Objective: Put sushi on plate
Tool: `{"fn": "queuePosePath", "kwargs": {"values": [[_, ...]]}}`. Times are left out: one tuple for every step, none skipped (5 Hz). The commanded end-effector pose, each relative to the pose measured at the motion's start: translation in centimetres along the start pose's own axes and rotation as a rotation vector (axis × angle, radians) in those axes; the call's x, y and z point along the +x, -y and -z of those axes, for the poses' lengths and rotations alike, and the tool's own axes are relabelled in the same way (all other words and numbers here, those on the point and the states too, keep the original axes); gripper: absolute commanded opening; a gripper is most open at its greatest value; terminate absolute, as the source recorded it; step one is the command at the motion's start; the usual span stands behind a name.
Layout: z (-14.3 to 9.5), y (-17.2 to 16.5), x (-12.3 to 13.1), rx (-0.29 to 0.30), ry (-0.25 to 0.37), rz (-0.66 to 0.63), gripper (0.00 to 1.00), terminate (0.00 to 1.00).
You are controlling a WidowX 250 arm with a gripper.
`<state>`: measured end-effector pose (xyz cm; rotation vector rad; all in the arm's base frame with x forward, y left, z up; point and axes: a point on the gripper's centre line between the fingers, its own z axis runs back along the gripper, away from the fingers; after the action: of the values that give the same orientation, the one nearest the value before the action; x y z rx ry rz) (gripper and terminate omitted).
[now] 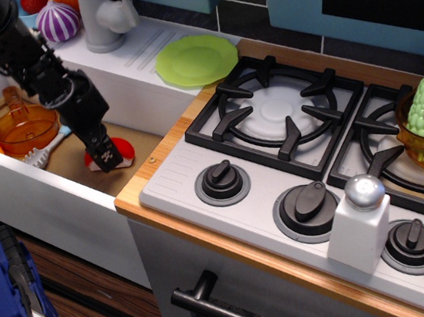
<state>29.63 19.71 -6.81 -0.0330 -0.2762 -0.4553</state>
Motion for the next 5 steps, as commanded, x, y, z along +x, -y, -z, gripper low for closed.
{"fn": "queuePosePath", "kwargs": {"values": [[-0.3, -1.4, 0.2, -0.007, 0.021, 0.001, 0.00, 0.00], [-0.8, -1.0, 0.5, -0.018, -0.001, -0.018, 0.00, 0.00], [-3.6, -0.6, 2.1, -0.010, -0.047, -0.033, 0.00, 0.00], [-7.3, -0.6, 5.3, 0.024, -0.080, -0.048, 0.00, 0.00], [-9.1, 0.0, 7.7, 0.052, -0.090, -0.053, 0.00, 0.00]]}}
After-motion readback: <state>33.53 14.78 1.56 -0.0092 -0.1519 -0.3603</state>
